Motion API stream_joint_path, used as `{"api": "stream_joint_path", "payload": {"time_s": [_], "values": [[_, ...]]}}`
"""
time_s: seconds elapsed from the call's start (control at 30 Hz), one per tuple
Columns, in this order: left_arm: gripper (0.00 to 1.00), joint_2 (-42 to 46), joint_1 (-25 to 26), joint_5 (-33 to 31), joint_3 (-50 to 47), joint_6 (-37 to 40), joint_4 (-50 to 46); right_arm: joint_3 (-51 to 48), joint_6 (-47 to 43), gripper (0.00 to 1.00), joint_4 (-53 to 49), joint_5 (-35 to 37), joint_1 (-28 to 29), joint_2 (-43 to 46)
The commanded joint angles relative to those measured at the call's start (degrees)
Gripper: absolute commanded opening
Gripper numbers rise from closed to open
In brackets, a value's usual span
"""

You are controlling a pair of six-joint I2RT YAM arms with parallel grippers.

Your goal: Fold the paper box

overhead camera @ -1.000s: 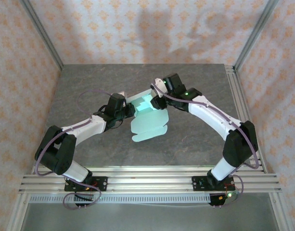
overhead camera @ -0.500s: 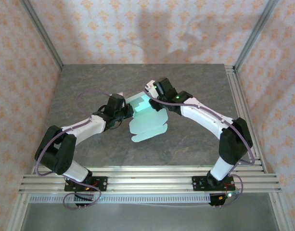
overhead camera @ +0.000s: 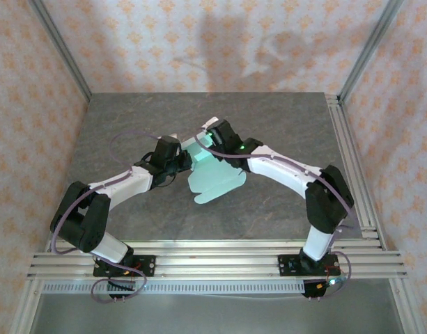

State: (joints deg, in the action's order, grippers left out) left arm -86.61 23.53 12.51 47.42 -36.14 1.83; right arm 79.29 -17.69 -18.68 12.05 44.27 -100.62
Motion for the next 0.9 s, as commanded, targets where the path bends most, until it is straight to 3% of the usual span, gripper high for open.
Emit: {"api": "stream_joint_path", "payload": {"time_s": [0.0, 0.53, 0.87], "values": [[0.00, 2.31, 1.07, 3.94, 0.80, 0.46, 5.51, 1.43, 1.24, 0.17, 1.21, 2.62, 1.43, -2.77], [0.00, 2.67, 1.05, 3.70, 0.39, 0.37, 5.56, 2.36, 0.06, 0.24, 1.36, 4.14, 1.43, -6.03], [0.00, 2.61, 1.03, 3.57, 0.22, 0.26, 5.59, 2.07, -1.38, 0.05, 1.71, 8.57, 1.67, -6.71]]}}
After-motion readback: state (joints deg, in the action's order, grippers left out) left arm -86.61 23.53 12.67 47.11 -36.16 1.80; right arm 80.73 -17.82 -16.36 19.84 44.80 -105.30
